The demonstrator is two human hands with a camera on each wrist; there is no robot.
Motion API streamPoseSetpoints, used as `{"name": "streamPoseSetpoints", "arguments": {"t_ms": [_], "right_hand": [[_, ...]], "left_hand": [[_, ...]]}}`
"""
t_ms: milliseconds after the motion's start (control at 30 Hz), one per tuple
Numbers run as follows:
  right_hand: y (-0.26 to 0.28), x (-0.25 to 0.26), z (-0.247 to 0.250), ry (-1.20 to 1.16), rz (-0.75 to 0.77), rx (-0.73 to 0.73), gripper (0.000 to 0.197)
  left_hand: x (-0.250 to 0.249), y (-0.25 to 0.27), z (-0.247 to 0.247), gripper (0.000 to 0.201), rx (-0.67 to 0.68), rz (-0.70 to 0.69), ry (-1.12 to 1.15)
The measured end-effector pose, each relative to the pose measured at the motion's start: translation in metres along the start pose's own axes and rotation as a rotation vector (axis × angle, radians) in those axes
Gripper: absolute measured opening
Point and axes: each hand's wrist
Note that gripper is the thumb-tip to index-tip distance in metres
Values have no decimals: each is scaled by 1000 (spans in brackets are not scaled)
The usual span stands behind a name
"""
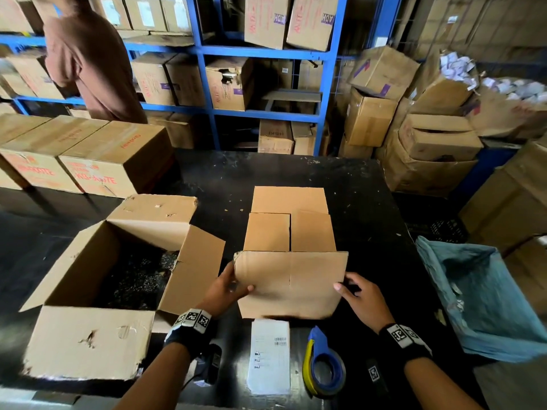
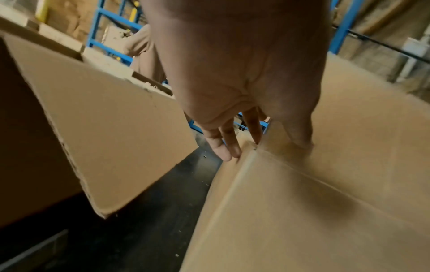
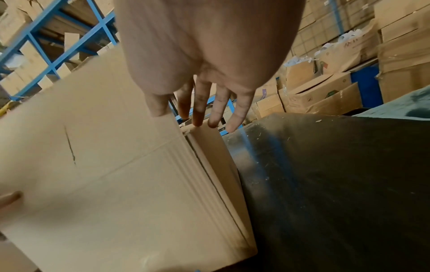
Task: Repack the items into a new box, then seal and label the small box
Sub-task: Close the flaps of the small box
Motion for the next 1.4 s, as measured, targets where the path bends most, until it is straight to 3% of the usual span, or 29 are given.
{"name": "streamPoseSetpoints", "arguments": {"t_ms": [67,167,333,467,600,833,1067,1200,1400], "right_hand": [[-3,6,-2,-11,-39,-18,41],[-6,11,-5,28,-60,-75,45],[-10,21,-13,57,-65,-85,51],[-19,25,-16,157,-29,-74,55],[-43,31,-15,250,70,27,49],[-107,47,-10,435,-67,200,30],[-203,57,-28,429,73,216,40],[-265,65,-47,460,104,249,60],[-347,77,-62,488,66,248,62]], "left_hand": [[-4,0,-4,80,-70,10,16],[-15,1,-10,87,-91,69,8],[-14,-10,-23,96,-185,-12,-176],[-19,-24,-37,90,-186,-33,-380],[-22,-42,-42,78,-182,-28,-573],[-22,-65,-41,66,-115,-41,-689],[-29,-78,-52,69,-63,-138,-956],[-30,-88,-60,67,-67,-147,-967],[-33,-95,-66,70,-38,-69,-907]]}}
Point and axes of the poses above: each hand's wrist, its own y-axis away from the middle knuckle, its own z-axis out of the back of the hand, x = y × z, and after that the axes turned 4 degrees about z, right-handed
